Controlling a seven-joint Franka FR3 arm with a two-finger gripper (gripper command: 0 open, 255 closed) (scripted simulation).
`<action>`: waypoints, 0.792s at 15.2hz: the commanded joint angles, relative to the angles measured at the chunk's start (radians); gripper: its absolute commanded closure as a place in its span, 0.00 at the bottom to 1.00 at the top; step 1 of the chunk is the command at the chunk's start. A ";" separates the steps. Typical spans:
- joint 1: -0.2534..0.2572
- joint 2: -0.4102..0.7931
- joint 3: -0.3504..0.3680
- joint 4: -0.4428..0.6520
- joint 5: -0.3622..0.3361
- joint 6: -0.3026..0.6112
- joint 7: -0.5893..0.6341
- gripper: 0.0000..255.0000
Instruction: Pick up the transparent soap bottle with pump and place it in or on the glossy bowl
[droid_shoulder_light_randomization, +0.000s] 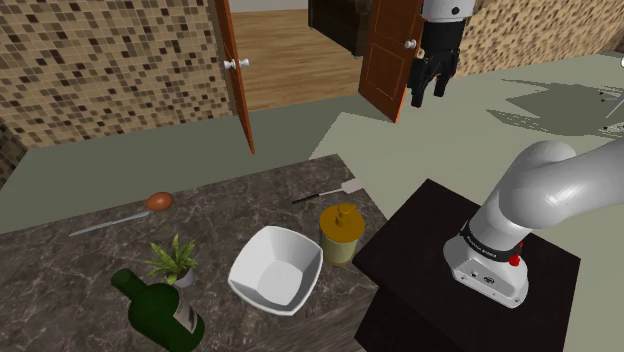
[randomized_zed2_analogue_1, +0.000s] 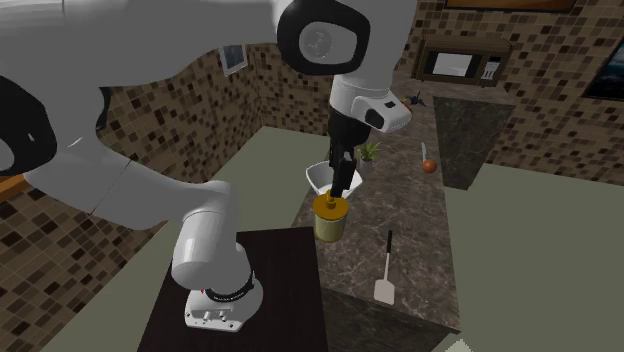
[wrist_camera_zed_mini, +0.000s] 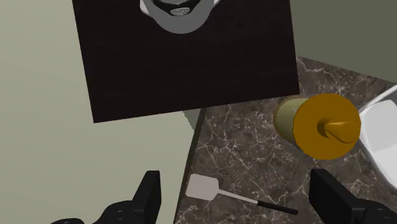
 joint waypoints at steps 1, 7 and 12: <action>0.000 0.000 0.000 0.000 0.000 0.000 0.000 0.00; 0.033 0.082 0.077 -0.096 0.076 0.152 0.071 0.00; 0.063 0.187 0.143 -0.144 0.136 0.288 0.125 0.00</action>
